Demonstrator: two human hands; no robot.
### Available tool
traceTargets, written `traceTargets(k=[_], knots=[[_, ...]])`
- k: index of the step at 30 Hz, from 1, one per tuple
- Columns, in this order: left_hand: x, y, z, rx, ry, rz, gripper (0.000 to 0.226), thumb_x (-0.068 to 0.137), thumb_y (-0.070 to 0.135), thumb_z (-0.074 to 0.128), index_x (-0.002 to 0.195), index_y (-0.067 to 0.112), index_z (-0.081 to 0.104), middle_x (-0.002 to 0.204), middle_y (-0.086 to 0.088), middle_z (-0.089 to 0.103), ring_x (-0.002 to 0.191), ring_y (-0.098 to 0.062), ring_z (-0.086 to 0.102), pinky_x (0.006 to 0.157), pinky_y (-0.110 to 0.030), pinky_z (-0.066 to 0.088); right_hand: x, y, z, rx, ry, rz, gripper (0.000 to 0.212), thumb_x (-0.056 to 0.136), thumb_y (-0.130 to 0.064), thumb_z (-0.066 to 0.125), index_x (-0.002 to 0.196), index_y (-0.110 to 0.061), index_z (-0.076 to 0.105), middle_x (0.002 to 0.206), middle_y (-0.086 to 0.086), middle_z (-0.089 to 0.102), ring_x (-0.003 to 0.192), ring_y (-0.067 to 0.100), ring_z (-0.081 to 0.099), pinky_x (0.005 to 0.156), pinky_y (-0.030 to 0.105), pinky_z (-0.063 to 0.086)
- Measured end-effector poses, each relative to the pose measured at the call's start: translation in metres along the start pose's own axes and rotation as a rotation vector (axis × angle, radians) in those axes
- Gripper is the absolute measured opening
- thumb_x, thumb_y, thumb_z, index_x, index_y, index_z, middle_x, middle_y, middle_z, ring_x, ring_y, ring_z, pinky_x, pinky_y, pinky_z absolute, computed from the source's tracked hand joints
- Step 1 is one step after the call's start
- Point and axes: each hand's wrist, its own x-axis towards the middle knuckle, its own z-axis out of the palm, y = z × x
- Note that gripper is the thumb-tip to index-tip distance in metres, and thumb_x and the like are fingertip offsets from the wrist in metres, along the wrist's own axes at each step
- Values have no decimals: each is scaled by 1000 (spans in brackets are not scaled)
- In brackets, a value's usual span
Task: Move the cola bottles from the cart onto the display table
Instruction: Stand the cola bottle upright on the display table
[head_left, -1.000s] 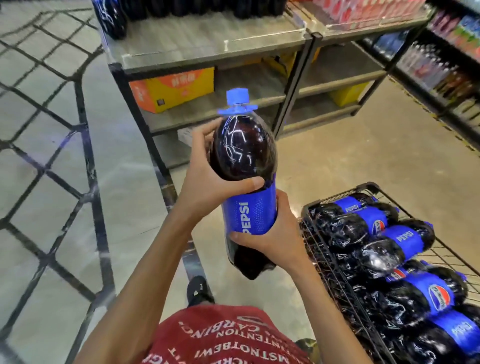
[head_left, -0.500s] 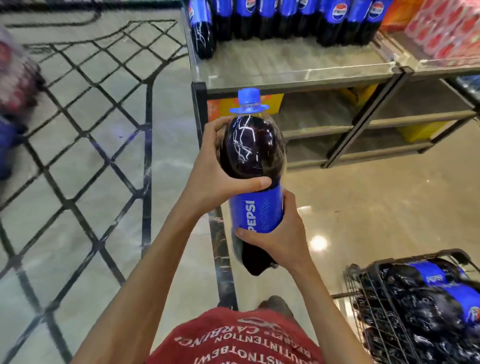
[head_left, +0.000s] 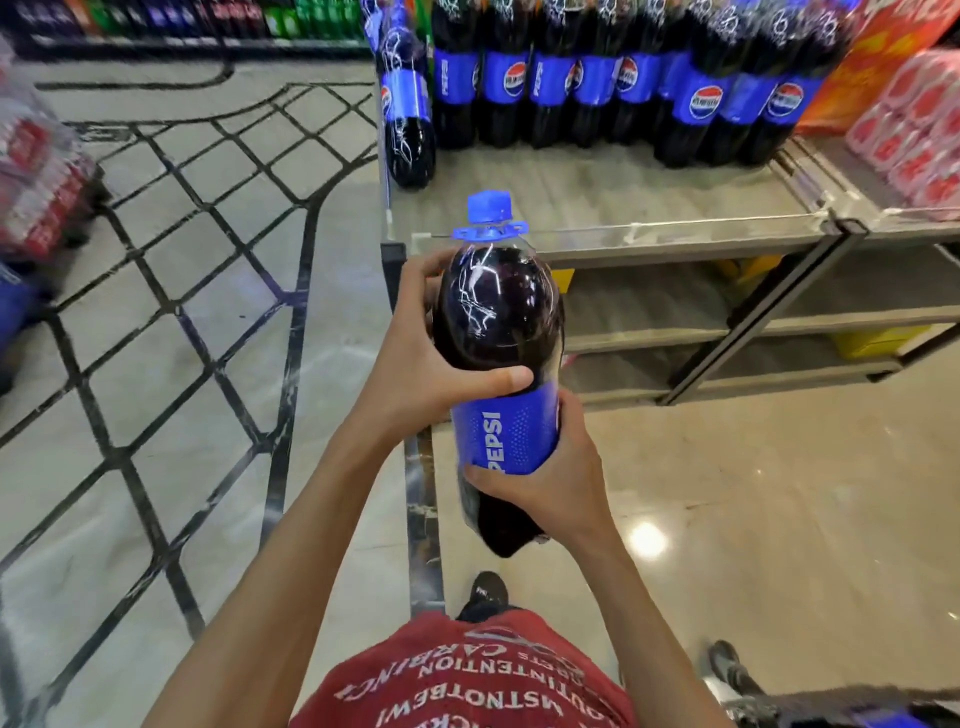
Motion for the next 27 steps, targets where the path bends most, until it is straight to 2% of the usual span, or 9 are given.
traceTargets(k=[2, 4, 7, 11, 16, 20, 23, 27], knots=[[27, -1, 7, -2, 15, 11, 102, 55, 14, 94, 139, 21, 37, 130, 5, 59, 121, -11, 62, 103, -34, 52, 31, -1, -8, -9, -5, -13, 98, 48, -53, 96, 126, -44, 38, 111, -29, 57, 100, -9, 59, 76, 20, 57], [53, -3, 12, 9, 17, 34, 102, 55, 14, 95, 139, 21, 37, 129, 8, 60, 121, -11, 61, 103, -35, 51, 59, 0, -15, -15, -13, -27, 95, 50, -47, 98, 125, -40, 40, 109, -29, 57, 98, -10, 59, 72, 15, 54], [90, -5, 18, 28, 5, 45, 104, 53, 16, 96, 139, 22, 37, 131, 4, 59, 123, -14, 61, 105, -41, 50, 94, 1, -23, 9, -11, -30, 96, 52, -44, 99, 129, -38, 41, 110, -29, 58, 98, -9, 60, 73, 16, 55], [134, -9, 28, 38, -5, 35, 105, 53, 12, 95, 140, 21, 37, 130, 4, 59, 120, -10, 62, 104, -36, 51, 137, 1, -31, 25, -22, -16, 97, 51, -44, 98, 128, -37, 41, 110, -25, 59, 98, -8, 61, 74, 19, 57], [190, -23, 35, 51, -23, 43, 108, 54, 13, 97, 143, 21, 35, 134, -2, 56, 123, -13, 60, 106, -38, 50, 190, 1, -41, 48, -16, -7, 98, 51, -42, 98, 130, -38, 41, 110, -29, 58, 98, -9, 60, 75, 19, 55], [239, -32, 40, 62, -35, 66, 109, 53, 13, 99, 141, 24, 36, 131, 7, 56, 122, -4, 58, 103, -23, 47, 239, -1, -45, 57, 12, -6, 102, 44, -52, 94, 131, -42, 41, 111, -34, 57, 101, -4, 63, 82, 32, 60], [283, -41, 44, 56, -64, 88, 110, 52, 11, 100, 140, 25, 36, 131, 5, 55, 119, 0, 58, 98, -15, 45, 279, -3, -47, 41, 43, 2, 102, 44, -54, 93, 131, -44, 40, 112, -35, 56, 103, -4, 62, 84, 36, 60], [350, -52, 49, 14, -112, 102, 108, 52, 20, 97, 141, 28, 37, 131, 5, 55, 121, -5, 58, 99, -18, 46, 337, -11, -53, 37, 92, 29, 99, 43, -58, 91, 127, -46, 40, 110, -36, 56, 102, -5, 61, 85, 37, 60]])
